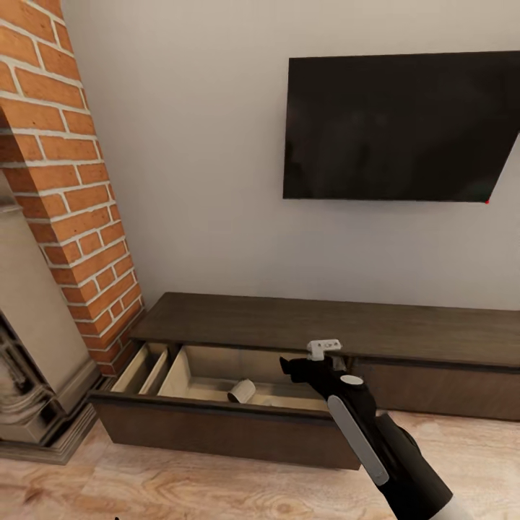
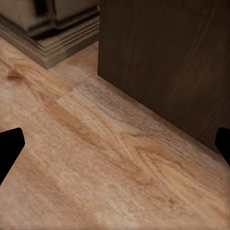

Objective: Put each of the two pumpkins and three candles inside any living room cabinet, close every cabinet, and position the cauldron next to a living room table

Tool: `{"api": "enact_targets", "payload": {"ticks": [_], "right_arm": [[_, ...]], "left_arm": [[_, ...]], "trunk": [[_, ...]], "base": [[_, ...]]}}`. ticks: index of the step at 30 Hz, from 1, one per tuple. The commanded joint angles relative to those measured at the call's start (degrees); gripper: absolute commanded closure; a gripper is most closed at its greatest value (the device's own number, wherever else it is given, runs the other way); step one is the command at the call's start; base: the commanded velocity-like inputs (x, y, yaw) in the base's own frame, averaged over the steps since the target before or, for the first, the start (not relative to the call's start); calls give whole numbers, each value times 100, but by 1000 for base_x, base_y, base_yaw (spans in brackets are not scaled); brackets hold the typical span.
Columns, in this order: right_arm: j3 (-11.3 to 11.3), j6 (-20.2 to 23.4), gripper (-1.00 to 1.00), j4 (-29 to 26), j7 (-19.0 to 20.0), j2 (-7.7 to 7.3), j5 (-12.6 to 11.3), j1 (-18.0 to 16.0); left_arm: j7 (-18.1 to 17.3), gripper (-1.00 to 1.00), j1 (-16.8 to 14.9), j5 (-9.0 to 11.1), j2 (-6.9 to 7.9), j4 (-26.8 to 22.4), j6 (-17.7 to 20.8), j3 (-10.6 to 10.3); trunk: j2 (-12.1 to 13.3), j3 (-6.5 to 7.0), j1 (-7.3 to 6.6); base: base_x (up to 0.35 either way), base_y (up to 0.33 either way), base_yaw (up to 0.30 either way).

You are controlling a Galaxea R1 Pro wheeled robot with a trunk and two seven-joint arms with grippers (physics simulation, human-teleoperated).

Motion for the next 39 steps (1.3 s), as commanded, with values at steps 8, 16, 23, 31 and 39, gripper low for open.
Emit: {"api": "enact_targets", "payload": {"ticks": [8,16,23,31,39], "right_arm": [[91,-16,-100,-153,-65,6,-54,22],[98,-17,-100,-163,-59,-2,-54,23],[95,-54,-100,-163,-63,-3,-49,23],[99,-60,-100,-163,-67,-4,-52,23],[103,-61,-100,-163,-51,-1,-54,23]], "left_arm": [[22,-100,-2,21,4,47,-19,-53],[10,-100,-2,7,-2,217,-19,-64],[12,-100,-2,7,-4,225,-19,-66],[10,-100,-2,7,-4,226,-19,-66],[10,-100,-2,7,3,226,-19,-66]], "trunk": [[-2,-6,-1],[-2,23,-1],[-2,58,-1],[-2,68,-1],[-2,68,-1]], "base": [[0,0,0],[-90,52,-134],[-264,172,-216],[-283,190,-104],[-272,192,-5]]}}
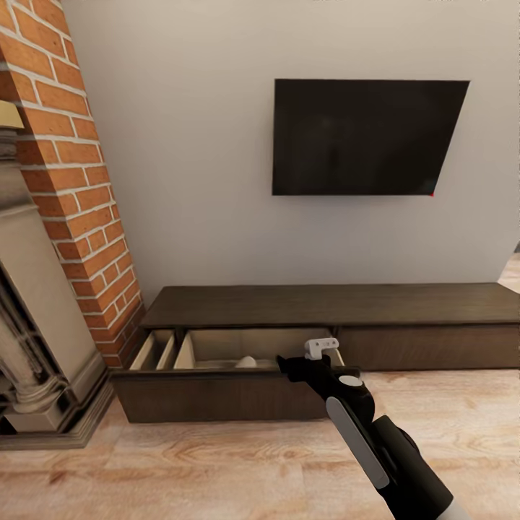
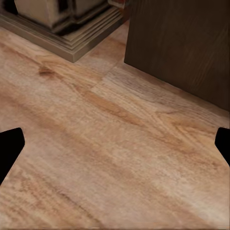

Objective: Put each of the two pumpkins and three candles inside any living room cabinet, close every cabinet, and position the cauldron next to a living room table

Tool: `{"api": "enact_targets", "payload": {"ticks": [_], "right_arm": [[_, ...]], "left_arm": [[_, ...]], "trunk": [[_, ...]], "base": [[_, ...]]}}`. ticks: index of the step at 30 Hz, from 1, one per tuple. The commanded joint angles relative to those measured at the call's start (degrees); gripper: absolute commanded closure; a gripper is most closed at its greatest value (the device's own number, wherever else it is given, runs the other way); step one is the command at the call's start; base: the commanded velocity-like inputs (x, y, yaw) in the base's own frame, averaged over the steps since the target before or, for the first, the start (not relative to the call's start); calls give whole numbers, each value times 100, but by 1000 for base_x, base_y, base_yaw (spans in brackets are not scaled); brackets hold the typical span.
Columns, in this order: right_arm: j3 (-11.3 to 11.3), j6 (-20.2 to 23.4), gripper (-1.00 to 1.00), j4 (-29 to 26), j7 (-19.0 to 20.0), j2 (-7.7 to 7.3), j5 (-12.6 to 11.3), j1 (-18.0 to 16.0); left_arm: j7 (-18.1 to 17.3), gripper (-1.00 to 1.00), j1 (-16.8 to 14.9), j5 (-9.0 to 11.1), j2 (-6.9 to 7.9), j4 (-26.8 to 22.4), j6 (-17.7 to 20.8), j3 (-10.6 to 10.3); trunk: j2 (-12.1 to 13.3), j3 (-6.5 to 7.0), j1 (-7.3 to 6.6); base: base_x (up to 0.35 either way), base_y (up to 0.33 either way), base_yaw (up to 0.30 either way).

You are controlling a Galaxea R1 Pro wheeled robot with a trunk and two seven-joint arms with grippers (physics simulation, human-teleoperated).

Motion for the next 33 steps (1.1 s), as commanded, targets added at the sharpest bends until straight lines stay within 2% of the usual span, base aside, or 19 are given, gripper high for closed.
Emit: {"api": "enact_targets", "payload": {"ticks": [1,10,18,21,24,27,29,30,32,33], "right_arm": [[14,10,-100,-8,-59,-6,-60,-6],[15,-17,-100,-13,-73,-8,-54,-6],[14,-323,-100,-14,-88,-20,7,89],[14,-673,-100,-16,-89,-29,236,271],[49,-1172,-100,-7,-94,-18,641,481],[283,-1836,-100,36,-104,-2,1268,699],[443,-2167,-100,122,-158,2,1528,775],[481,-2262,-100,176,-192,3,1581,791],[601,-2621,-100,595,-366,39,1716,829],[672,-3080,-100,1148,-489,160,1784,844]], "left_arm": [[31,-100,-2,26,1,-7,-14,-49],[36,-100,-2,26,-4,-8,-14,-55],[33,-100,-2,14,-4,-10,-26,-57],[37,-100,-2,-5,-14,-11,-44,-57],[38,-100,-2,-11,-30,-13,-48,-62],[40,-100,-2,-26,-108,-16,-31,-85],[43,-100,-2,-31,-182,-40,-14,-88],[44,-100,0,-32,-203,-55,-9,-89],[51,-100,4,-38,-252,-143,52,-91],[91,-100,9,-64,-270,-310,345,-92]], "trunk": [[-3,-6,-3],[-3,-6,-3],[-3,-6,-3],[-3,-6,-3],[-3,-6,-3],[-3,-6,-3],[-3,-6,-3],[-3,-6,-3],[-3,-6,-3],[-3,-6,-3]], "base": [[-200,100,0],[-151,20,0],[-53,1,0],[-8,0,0],[-3,0,0],[-1,0,0],[0,0,0],[0,0,0],[0,0,0],[0,0,0]]}}
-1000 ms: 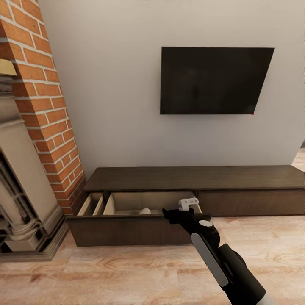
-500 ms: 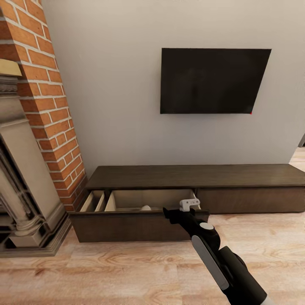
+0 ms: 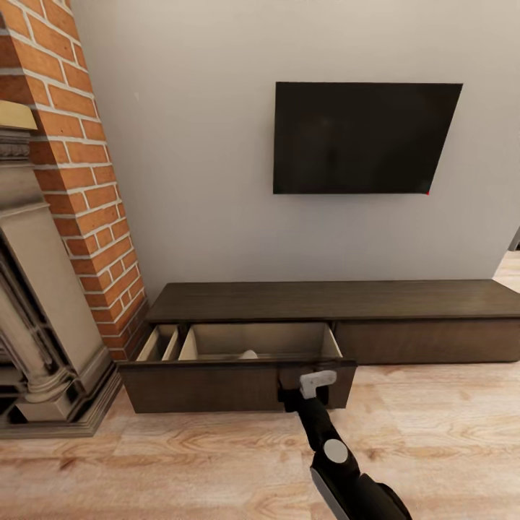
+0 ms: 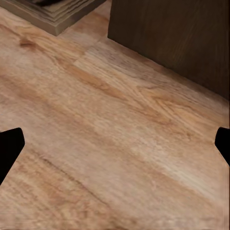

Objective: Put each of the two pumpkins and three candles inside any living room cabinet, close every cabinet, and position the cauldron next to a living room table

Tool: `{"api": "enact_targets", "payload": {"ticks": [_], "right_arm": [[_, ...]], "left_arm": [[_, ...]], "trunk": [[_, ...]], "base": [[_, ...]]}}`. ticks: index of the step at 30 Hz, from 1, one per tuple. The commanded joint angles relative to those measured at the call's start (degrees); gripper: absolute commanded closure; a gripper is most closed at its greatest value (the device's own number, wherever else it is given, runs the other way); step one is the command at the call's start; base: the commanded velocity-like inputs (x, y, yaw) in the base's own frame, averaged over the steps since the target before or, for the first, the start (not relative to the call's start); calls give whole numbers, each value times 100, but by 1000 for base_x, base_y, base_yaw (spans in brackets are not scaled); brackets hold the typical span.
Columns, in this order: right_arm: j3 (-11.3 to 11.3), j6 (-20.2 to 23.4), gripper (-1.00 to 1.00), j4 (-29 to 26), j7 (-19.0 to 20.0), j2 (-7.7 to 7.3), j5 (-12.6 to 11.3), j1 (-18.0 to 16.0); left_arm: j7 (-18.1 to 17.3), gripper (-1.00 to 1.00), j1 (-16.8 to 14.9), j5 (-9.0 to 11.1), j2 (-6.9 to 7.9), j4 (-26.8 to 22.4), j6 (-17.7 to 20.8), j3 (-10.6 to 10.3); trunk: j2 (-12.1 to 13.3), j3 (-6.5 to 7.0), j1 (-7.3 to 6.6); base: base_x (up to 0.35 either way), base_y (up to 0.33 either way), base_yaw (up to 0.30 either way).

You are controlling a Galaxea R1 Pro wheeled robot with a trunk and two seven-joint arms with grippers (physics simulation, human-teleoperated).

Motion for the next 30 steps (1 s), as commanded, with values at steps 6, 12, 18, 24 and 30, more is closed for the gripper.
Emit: {"api": "enact_targets", "payload": {"ticks": [6,12,18,24,30], "right_arm": [[29,-1602,-100,2087,-134,555,35,-7],[-107,-1967,-100,3560,-139,727,-56,-410],[-656,-2782,-100,5321,-94,764,-828,-1368],[-684,-2873,-100,5643,48,742,-878,-1457],[-620,-2926,-100,5656,182,751,-720,-1457]], "left_arm": [[1375,-100,-121,-938,15,-1317,2024,-30],[2075,-100,-698,-1498,-18,-2588,3739,11],[2100,-100,-1638,-1487,-26,-2629,4884,41],[2083,-100,-1811,-1521,-50,-2512,4467,60],[2086,-100,-1814,-1522,-49,-2513,3977,50]], "trunk": [[-3,-5,-1],[-3,-5,-1],[-3,-5,-1],[-3,-5,-1],[-43,-23,21]], "base": [[0,0,0],[0,0,0],[0,0,0],[0,0,0],[0,0,0]]}}
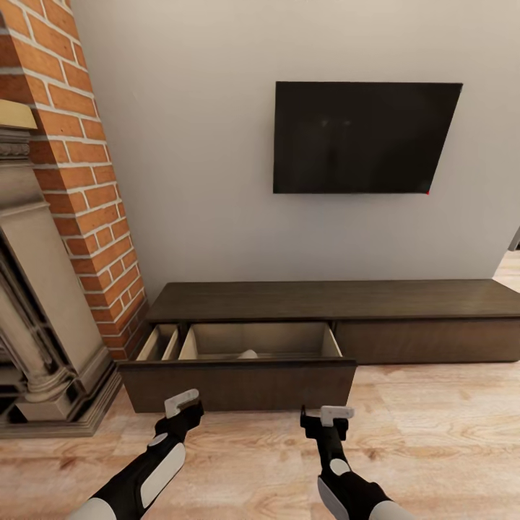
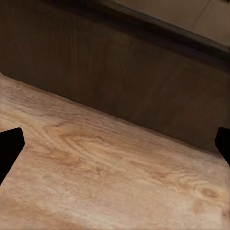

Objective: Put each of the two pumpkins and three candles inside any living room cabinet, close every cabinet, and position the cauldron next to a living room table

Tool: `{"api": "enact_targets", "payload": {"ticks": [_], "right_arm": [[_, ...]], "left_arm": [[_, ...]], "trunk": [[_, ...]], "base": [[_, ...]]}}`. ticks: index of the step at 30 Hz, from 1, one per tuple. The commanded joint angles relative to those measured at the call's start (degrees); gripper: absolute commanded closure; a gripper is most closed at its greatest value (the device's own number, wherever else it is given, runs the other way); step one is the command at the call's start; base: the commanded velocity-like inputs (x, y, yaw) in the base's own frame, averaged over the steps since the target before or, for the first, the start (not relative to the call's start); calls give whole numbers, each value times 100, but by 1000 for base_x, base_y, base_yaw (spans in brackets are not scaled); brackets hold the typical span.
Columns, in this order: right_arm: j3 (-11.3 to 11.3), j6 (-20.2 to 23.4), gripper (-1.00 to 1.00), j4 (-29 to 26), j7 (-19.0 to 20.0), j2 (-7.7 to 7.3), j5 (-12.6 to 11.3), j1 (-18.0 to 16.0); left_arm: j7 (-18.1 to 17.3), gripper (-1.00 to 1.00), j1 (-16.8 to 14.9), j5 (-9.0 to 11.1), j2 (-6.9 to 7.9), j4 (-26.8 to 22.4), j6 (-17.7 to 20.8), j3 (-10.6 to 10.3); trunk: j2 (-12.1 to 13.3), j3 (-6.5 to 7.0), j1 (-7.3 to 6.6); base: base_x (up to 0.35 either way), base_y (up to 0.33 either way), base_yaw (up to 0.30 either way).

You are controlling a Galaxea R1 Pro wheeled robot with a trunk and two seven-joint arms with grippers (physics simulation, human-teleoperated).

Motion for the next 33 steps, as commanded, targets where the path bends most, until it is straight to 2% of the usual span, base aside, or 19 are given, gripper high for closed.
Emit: {"api": "enact_targets", "payload": {"ticks": [1,10,16,20,26,32,33], "right_arm": [[51,-24,-100,5,-25,1,-45,-6],[59,-26,-100,30,-6,2,44,-6],[41,6,-100,48,1,-13,300,-12],[31,316,-100,46,169,11,310,-64],[33,1201,-100,59,273,193,313,-458],[35,1357,-100,65,371,246,313,-538],[39,1365,-100,67,397,249,313,-545]], "left_arm": [[40,-100,-7,59,7,-5,-51,-48],[46,-100,-7,91,-54,164,-23,-85],[16,-100,-7,81,-347,763,95,-91],[6,-100,-11,46,-519,969,558,-87],[2,-100,-201,44,-584,1040,768,-82],[-3,-100,-550,56,-565,1315,813,-70],[-8,-100,-706,48,-591,1451,832,-67]], "trunk": [[-44,-24,22],[-405,-186,219],[-646,-293,351],[-806,-365,439],[-1047,-473,571],[-1288,-581,703],[-1328,-598,725]], "base": [[0,0,0],[0,0,0],[0,0,0],[0,0,0],[0,0,0],[0,0,0],[0,0,0]]}}
